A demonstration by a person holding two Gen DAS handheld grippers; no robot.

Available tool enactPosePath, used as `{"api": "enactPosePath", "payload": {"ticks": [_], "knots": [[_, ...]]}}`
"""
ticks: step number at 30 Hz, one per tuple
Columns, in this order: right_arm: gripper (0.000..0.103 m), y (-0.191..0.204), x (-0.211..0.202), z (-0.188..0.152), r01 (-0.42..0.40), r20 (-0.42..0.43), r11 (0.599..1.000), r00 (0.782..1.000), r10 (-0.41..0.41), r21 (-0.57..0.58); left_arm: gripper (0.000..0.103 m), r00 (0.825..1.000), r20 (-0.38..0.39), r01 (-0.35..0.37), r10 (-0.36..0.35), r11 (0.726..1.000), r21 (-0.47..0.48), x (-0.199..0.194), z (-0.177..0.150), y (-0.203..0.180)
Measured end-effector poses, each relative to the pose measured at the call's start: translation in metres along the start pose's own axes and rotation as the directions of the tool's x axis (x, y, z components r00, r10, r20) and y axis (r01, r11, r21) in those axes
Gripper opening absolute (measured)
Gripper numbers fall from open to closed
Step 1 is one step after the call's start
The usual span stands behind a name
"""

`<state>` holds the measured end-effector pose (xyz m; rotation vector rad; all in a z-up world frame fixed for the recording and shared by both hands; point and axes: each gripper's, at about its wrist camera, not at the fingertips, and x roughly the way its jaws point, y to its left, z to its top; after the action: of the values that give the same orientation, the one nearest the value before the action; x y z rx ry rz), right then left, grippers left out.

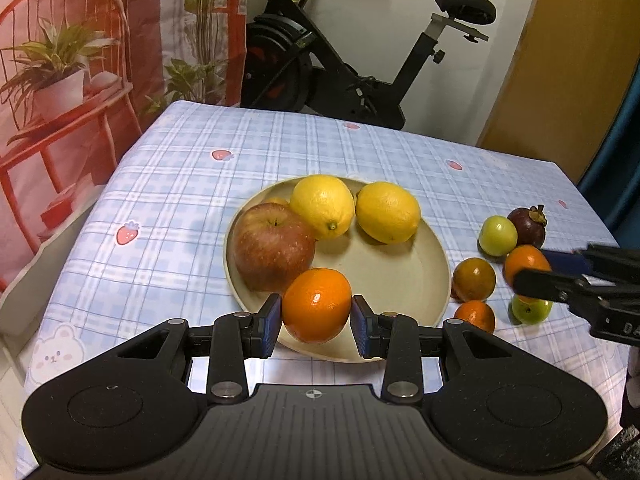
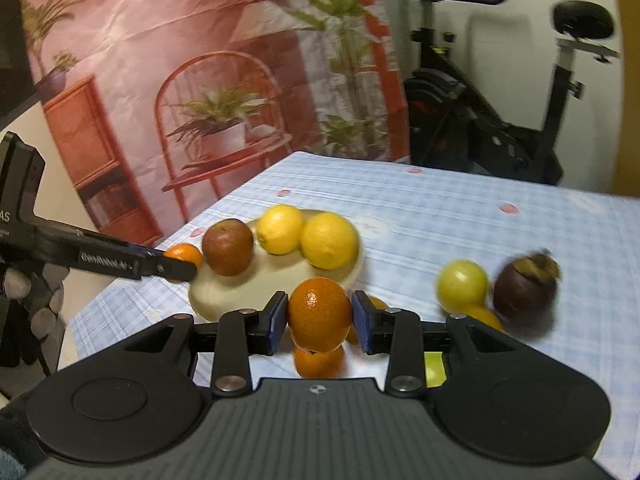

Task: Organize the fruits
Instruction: 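Lower both tangerines onto the plate beside the red apple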

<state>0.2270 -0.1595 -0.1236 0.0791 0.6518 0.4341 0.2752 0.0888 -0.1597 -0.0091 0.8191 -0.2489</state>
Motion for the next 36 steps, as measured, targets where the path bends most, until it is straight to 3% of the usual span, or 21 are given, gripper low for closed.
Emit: {"api": "enactPosePath", "payload": {"ticks": [14, 36], "knots": [[0.037, 0.028, 0.066, 0.012, -0.05, -0.098, 0.99, 0.995, 0.036, -0.135, 0.039, 0.999, -0.012, 0.034, -0.034, 0.999, 0.012, 0.016, -0.002, 0.009], [0.037, 0.057, 0.118, 0.001, -0.139, -0.204, 0.964, 0.975, 0.093, -0.225, 0.039, 0.996, -0.08, 0.047, -0.047, 0.999, 0.002, 0.037, 0.002, 0.016]]}}
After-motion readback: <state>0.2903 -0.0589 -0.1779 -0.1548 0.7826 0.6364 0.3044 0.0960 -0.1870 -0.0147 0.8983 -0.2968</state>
